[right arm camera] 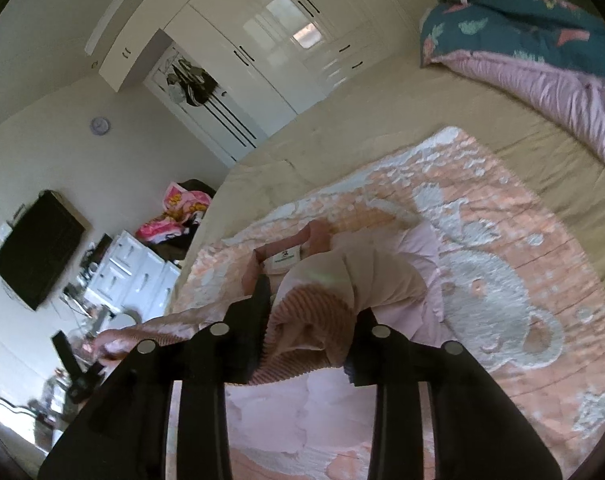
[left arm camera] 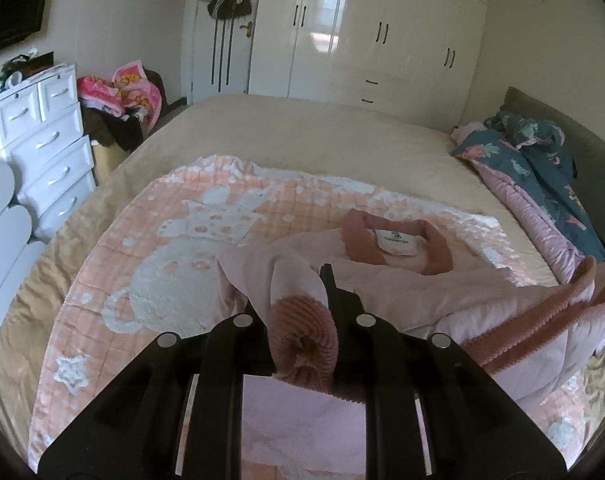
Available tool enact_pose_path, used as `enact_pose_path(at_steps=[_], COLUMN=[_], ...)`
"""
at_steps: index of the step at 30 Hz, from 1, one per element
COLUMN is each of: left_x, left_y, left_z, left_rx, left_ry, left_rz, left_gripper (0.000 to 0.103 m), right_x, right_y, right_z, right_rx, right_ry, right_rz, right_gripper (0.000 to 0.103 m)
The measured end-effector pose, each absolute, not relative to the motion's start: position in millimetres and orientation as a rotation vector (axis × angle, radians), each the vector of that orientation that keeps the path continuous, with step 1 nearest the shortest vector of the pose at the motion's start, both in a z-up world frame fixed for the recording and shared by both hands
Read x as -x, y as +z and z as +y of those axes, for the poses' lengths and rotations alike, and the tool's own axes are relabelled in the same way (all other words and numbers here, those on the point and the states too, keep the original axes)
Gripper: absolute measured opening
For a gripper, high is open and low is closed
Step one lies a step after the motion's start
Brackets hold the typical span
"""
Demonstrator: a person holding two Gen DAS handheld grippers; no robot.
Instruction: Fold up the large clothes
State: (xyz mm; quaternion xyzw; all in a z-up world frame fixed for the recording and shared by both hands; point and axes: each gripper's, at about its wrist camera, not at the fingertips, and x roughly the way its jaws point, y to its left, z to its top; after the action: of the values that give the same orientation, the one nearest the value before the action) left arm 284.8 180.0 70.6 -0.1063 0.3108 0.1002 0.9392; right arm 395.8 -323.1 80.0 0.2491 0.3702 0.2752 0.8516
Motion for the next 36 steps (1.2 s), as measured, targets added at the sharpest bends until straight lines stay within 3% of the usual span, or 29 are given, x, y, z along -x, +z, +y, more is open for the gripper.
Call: enact_pose_path(at_steps=[2,4,7,10,12,14,16,18,20,23,24,29,36], left_x=[-290,-295,-304,-311,-317,-322,-330,-335,-335,-326,-320,-284,-261], left_y=[67,64,60,55,52,51,47,45,50,63,67,60,-32], left_z=[182,184,185,187,188,189,191,193,191,185,183,196,244], left_rx=[0.220,0.224,0.229,0.240,0.249,0.254,0.275,0.311,0.314,0.270,0.262,0.203,0.301], left_ry=[0.208,0.208,0.211,0.211,0.210,0.209,0.190,0.166,0.155,0.146,0.137,0.218,0.237], left_rz=[0.641,0.647,0.655,0.665,0.673,0.680,0.697,0.707,0.681,0.645,0.624,0.569,0.752], left_gripper=[0.010,0.010,0.010,0.010,0.011,0.019,0.032,0.059,0.079,0.085,0.094,0.094,0.094], right_x=[-402,-405,-402,-399,-402,-405,-405,-405,-403,-399,-398,-395,-400], right_y=[75,72,73,66,51,34,18,6,-4,-11,-12,-10,-31], right_z=[-325,-327,-324,-315,-311,-307,-300,-293,-287,-281,-279,-281,-283], right_rx=[-0.562,-0.608,-0.601,-0.506,-0.475,-0.438,-0.376,-0.322,-0.278,-0.221,-0.193,-0.076,-0.001], right_ry=[0.601,0.636,0.647,0.599,0.572,0.532,0.497,0.476,0.467,0.452,0.444,0.391,0.394], right_rz=[0.788,0.782,0.746,0.738,0.772,0.818,0.860,0.883,0.896,0.889,0.881,0.831,0.864], right_gripper=[0.038,0.064,0.080,0.087,0.089,0.089,0.089,0.089,0.089,0.089,0.089,0.089,0.090])
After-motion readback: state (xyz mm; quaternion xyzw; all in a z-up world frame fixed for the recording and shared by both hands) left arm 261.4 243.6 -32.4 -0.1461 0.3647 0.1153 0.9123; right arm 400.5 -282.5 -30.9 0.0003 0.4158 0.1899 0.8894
